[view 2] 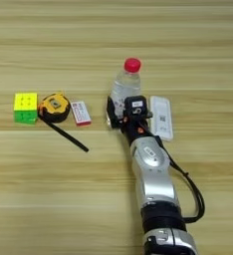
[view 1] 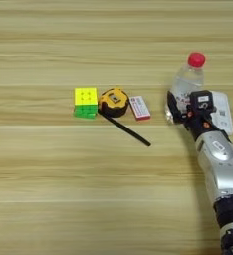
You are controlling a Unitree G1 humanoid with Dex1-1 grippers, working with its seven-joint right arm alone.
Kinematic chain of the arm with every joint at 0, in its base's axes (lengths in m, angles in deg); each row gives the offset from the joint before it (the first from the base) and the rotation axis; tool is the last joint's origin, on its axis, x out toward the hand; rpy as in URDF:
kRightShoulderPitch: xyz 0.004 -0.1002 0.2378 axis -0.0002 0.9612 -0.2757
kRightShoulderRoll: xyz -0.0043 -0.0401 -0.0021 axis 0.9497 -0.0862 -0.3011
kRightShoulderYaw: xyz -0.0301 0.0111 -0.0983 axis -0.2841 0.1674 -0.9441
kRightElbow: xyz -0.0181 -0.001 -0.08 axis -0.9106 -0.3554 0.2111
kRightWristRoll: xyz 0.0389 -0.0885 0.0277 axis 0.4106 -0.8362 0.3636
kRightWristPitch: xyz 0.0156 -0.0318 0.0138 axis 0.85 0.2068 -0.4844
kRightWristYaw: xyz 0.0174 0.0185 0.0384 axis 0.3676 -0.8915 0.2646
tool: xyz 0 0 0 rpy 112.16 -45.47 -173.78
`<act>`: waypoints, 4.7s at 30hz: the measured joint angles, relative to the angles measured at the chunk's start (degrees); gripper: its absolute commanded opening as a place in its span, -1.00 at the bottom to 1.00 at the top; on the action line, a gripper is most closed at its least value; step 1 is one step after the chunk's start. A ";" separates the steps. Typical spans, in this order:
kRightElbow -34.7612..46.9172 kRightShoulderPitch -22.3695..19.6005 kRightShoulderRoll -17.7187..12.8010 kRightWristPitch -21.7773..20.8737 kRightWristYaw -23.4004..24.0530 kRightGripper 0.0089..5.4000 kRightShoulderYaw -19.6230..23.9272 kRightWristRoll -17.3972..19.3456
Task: Move the objects on the table
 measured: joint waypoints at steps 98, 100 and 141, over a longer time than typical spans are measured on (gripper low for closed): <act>9.48 12.25 -0.52 10.07 8.60 1.00 8.43 2.04; 7.88 11.32 -1.17 9.74 8.58 1.00 9.17 2.43; -9.15 0.91 -6.43 5.02 1.44 0.26 8.80 5.85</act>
